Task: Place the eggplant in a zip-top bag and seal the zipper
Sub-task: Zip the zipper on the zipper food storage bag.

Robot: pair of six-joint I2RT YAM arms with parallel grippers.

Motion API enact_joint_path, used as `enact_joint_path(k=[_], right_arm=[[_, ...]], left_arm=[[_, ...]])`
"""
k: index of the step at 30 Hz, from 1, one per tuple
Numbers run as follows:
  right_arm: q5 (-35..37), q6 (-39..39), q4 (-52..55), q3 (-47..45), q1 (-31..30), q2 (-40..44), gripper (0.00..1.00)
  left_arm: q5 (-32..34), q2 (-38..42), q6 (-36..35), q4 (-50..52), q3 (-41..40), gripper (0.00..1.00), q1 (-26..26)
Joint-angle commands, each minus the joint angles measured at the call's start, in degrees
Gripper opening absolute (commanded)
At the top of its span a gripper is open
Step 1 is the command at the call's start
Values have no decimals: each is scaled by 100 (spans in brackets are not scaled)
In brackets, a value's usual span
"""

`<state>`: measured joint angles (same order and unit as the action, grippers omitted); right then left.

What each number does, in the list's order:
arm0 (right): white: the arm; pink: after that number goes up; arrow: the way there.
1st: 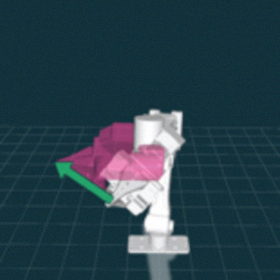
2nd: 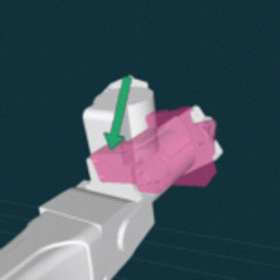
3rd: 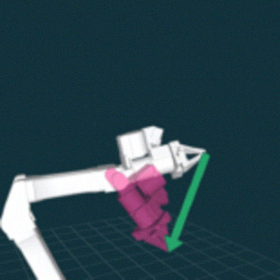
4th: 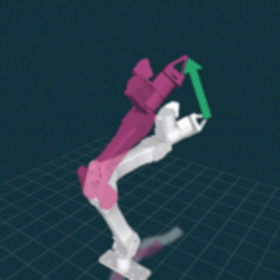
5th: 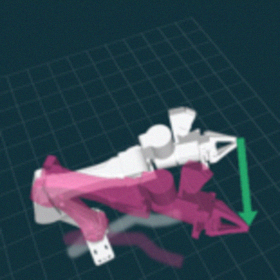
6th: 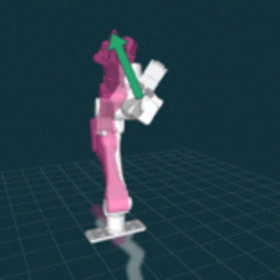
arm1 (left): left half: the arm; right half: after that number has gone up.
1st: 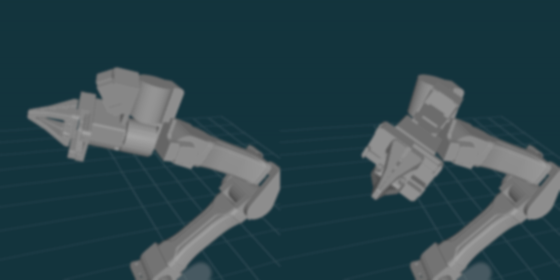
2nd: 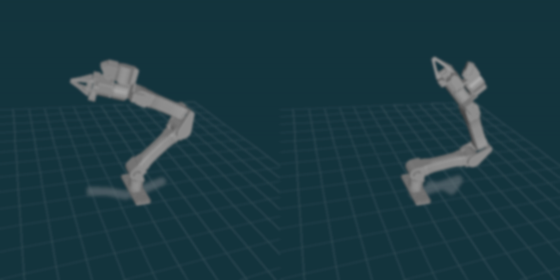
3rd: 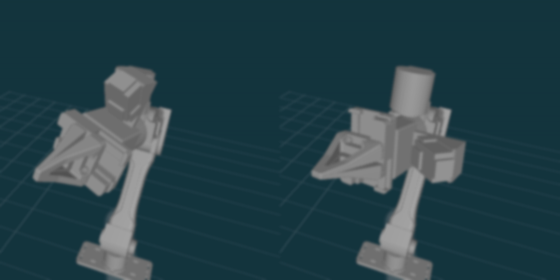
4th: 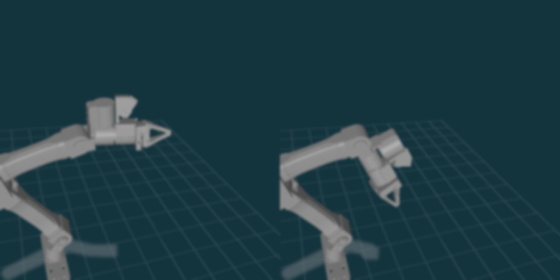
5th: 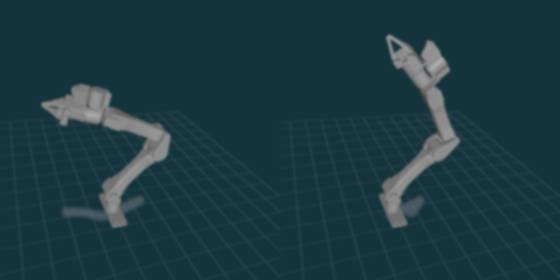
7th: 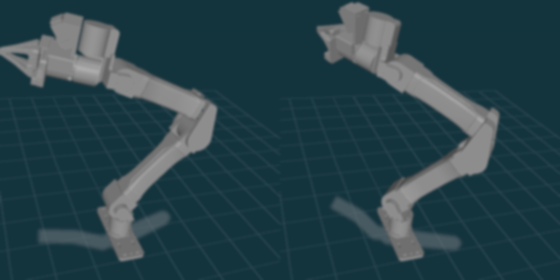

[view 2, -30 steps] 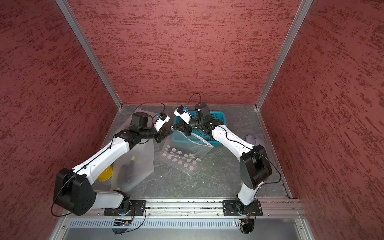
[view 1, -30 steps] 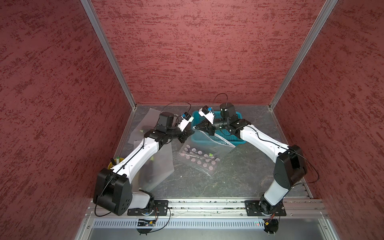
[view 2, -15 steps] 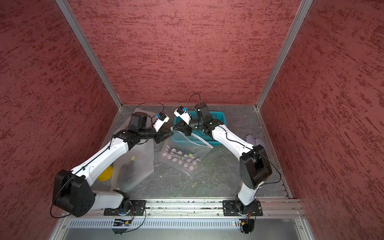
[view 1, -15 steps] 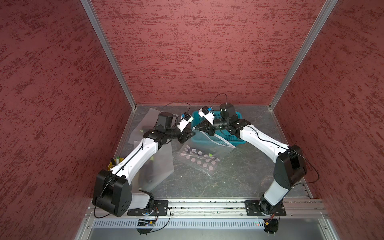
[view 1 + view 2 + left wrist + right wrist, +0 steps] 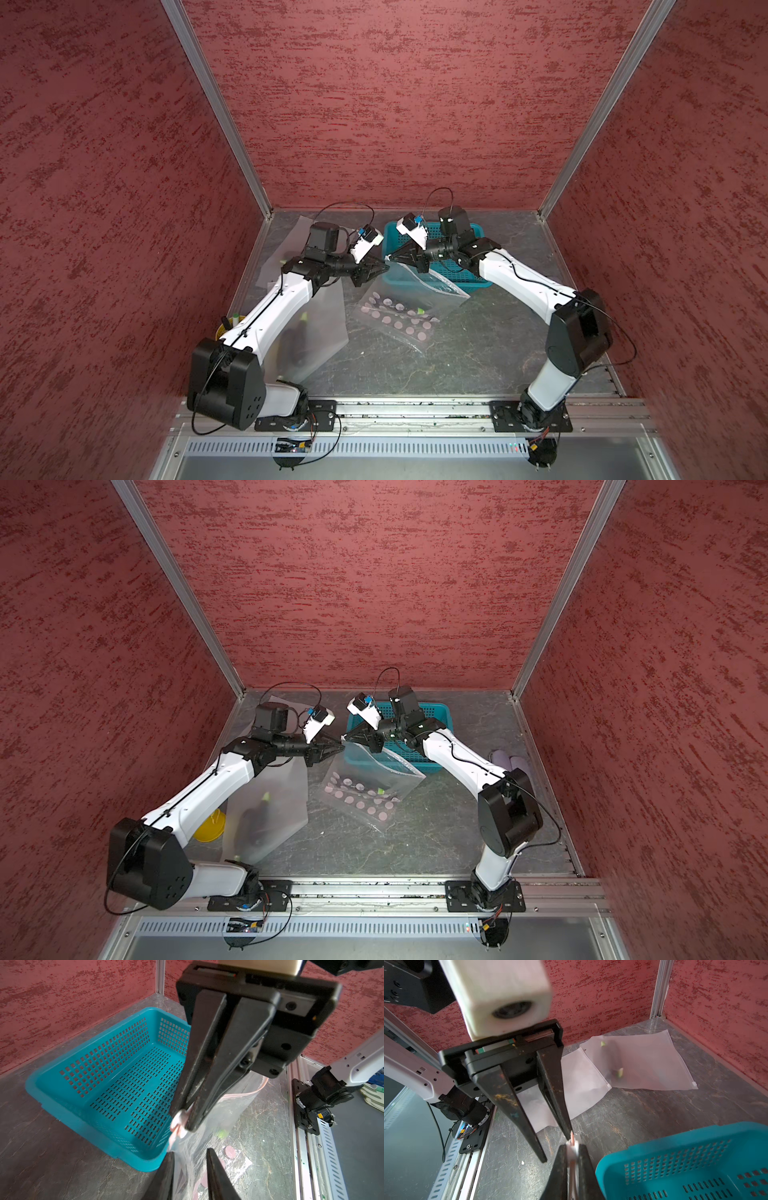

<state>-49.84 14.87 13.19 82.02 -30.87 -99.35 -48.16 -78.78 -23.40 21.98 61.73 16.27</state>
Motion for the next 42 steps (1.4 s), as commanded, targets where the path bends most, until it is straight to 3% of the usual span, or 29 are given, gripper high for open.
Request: enact_joint_path(k=[1,11,19,20,22,24,30,34,42], right_arm=[[-160,76,155,230,-25,-127,6],[-190,130,263,251,-28,-142,7],[-237,174,295,238,-24,-121,7],[-238,179,298,244,-24,-107,7],[-238,179,289,229,-21,-100,7],[-257,178,296,235,-25,-94,7],[-297,171,324,258,-30,-140,7],[-307,164,333,253,-26,-146,7],[-306,201,402,250,-26,-151,7]], left_arm=[[-305,-71,-246,81,186,28,-45],[-460,-224,-340,175,331,13,-97],[-299,-326,-429,401,410,11,-142],[-273,-337,-433,420,401,15,-150],[-214,-356,-431,430,374,32,-159],[-221,-349,-438,407,354,39,-159],[-293,-410,-459,349,412,41,-167],[-468,-557,-485,381,524,36,-160],[-520,-612,-544,456,561,12,-167]])
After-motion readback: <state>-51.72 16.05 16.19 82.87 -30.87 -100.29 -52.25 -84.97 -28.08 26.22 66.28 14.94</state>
